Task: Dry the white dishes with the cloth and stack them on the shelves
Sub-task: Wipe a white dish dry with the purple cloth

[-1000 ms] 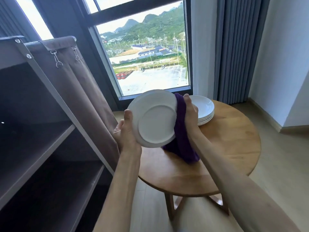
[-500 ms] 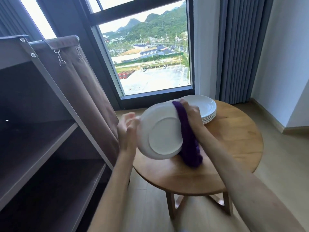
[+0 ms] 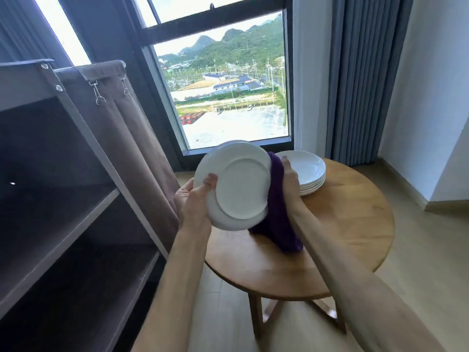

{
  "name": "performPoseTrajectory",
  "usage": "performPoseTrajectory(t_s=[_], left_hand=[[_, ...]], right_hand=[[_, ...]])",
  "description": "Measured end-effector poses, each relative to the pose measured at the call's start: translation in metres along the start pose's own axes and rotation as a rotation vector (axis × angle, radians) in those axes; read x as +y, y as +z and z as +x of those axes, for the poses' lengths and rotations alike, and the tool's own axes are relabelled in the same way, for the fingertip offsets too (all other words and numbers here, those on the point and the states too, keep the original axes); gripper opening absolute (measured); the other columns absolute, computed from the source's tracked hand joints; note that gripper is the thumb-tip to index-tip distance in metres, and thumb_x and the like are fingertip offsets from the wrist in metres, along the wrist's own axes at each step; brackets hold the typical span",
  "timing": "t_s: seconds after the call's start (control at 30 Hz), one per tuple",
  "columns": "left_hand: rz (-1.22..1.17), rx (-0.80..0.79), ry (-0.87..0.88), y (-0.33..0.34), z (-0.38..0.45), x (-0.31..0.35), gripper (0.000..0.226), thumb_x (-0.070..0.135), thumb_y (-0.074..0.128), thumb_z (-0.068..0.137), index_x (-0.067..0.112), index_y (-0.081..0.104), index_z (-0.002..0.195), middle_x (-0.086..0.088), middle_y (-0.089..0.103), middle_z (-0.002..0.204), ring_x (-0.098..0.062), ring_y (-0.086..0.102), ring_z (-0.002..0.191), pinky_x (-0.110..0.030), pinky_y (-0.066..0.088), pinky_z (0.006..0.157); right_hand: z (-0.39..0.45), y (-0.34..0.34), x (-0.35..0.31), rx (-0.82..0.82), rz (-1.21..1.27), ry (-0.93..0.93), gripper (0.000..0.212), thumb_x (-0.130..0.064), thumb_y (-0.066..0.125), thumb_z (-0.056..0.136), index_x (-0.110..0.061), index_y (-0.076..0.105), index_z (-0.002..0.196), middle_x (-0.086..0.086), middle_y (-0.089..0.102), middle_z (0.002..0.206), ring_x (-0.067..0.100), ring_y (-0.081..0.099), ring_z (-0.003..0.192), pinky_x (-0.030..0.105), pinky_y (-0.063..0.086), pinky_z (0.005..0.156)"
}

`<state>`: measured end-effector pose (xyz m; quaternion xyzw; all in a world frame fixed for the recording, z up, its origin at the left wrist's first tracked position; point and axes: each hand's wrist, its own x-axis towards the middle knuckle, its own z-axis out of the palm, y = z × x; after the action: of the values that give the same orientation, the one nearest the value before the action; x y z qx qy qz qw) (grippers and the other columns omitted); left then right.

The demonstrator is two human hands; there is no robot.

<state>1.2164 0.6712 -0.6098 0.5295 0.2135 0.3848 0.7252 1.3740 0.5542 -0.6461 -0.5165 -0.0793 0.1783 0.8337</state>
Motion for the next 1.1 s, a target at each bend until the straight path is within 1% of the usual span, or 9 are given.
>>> performPoseTrajectory(t_s=[0.1, 0.17, 0.3, 0.4, 0.47, 0.63, 0.8, 1.0, 1.1], left_hand=[[-0.168, 0.092, -0.045, 0.006, -0.003, -0.012, 0.024, 0.020, 0.085, 0.076, 0.009, 0.077, 0.096, -0.006, 0.077, 0.091, -0.020, 0.073, 0.079, -0.033, 0.060, 0.067], [-0.105, 0.193, -0.095, 0.005, -0.004, -0.022, 0.022, 0.022, 0.076, 0.088, 0.007, 0.072, 0.104, -0.006, 0.075, 0.095, -0.025, 0.070, 0.089, -0.035, 0.056, 0.070], [0.335, 0.261, -0.302, 0.003, -0.013, -0.035, 0.065, 0.051, 0.054, 0.097, 0.018, 0.036, 0.150, -0.010, 0.050, 0.140, -0.035, 0.052, 0.123, -0.049, 0.048, 0.097], [-0.160, 0.085, -0.591, 0.018, -0.020, -0.025, 0.081, 0.076, 0.057, 0.081, 0.019, 0.052, 0.140, -0.018, 0.057, 0.128, -0.041, 0.060, 0.110, -0.053, 0.057, 0.081], [-0.455, 0.042, -0.644, 0.021, -0.020, -0.021, 0.089, 0.078, 0.063, 0.075, 0.013, 0.059, 0.135, -0.019, 0.066, 0.116, -0.041, 0.066, 0.105, -0.055, 0.058, 0.085], [-0.565, 0.012, -0.548, 0.011, -0.021, -0.035, 0.096, 0.084, 0.058, 0.075, 0.007, 0.065, 0.132, -0.016, 0.069, 0.126, -0.033, 0.069, 0.116, -0.043, 0.057, 0.096], [-0.519, -0.063, -0.401, 0.005, -0.020, -0.046, 0.089, 0.073, 0.061, 0.079, 0.006, 0.061, 0.139, -0.019, 0.065, 0.124, -0.037, 0.063, 0.120, -0.050, 0.044, 0.113], [-0.384, -0.132, -0.344, 0.012, -0.029, -0.046, 0.063, 0.063, 0.067, 0.083, 0.010, 0.072, 0.115, -0.019, 0.067, 0.120, -0.031, 0.068, 0.114, -0.047, 0.050, 0.106], [-0.403, -0.267, -0.313, 0.014, -0.035, -0.040, 0.104, 0.069, 0.085, 0.059, 0.012, 0.059, 0.141, -0.019, 0.058, 0.142, -0.034, 0.055, 0.134, -0.050, 0.037, 0.118]], right_hand=[[-0.018, 0.003, 0.033, -0.005, 0.382, 0.354, 0.057, -0.080, 0.076, 0.055, -0.040, 0.063, 0.093, -0.007, 0.051, 0.096, 0.021, 0.048, 0.094, 0.039, 0.041, 0.083], [-0.026, 0.003, 0.037, 0.072, 0.397, 0.347, 0.056, -0.082, 0.078, 0.049, -0.042, 0.063, 0.086, -0.012, 0.055, 0.089, 0.018, 0.053, 0.086, 0.038, 0.042, 0.077], [-0.029, 0.005, 0.012, 0.139, -0.046, -0.324, 0.047, -0.056, 0.062, 0.085, -0.023, 0.046, 0.057, -0.011, 0.040, 0.057, 0.009, 0.037, 0.057, 0.029, 0.033, 0.054], [-0.047, 0.019, 0.003, -0.061, -0.441, -0.703, 0.043, -0.041, 0.058, 0.094, -0.030, 0.048, 0.054, -0.013, 0.041, 0.049, 0.002, 0.035, 0.050, 0.019, 0.031, 0.053], [-0.057, 0.023, 0.005, -0.170, -0.605, -0.798, 0.044, -0.039, 0.059, 0.093, -0.035, 0.043, 0.052, -0.009, 0.043, 0.048, 0.003, 0.037, 0.048, 0.019, 0.030, 0.052], [-0.067, 0.026, 0.005, -0.382, -0.781, -0.771, 0.049, -0.038, 0.059, 0.094, -0.023, 0.036, 0.054, 0.003, 0.036, 0.050, 0.016, 0.034, 0.050, 0.028, 0.029, 0.051], [-0.059, 0.025, 0.003, -0.795, -0.844, -0.331, 0.048, -0.043, 0.051, 0.098, -0.023, 0.039, 0.057, -0.011, 0.035, 0.057, 0.007, 0.032, 0.054, 0.023, 0.029, 0.053], [-0.050, 0.050, 0.025, -0.412, -0.959, -0.695, 0.040, -0.039, 0.057, 0.099, -0.016, 0.055, 0.067, -0.001, 0.052, 0.057, 0.021, 0.050, 0.059, 0.038, 0.039, 0.061], [-0.040, 0.059, 0.027, -0.243, -1.049, -0.787, 0.037, -0.044, 0.051, 0.101, -0.012, 0.061, 0.086, 0.010, 0.066, 0.072, 0.034, 0.061, 0.071, 0.045, 0.046, 0.069]])
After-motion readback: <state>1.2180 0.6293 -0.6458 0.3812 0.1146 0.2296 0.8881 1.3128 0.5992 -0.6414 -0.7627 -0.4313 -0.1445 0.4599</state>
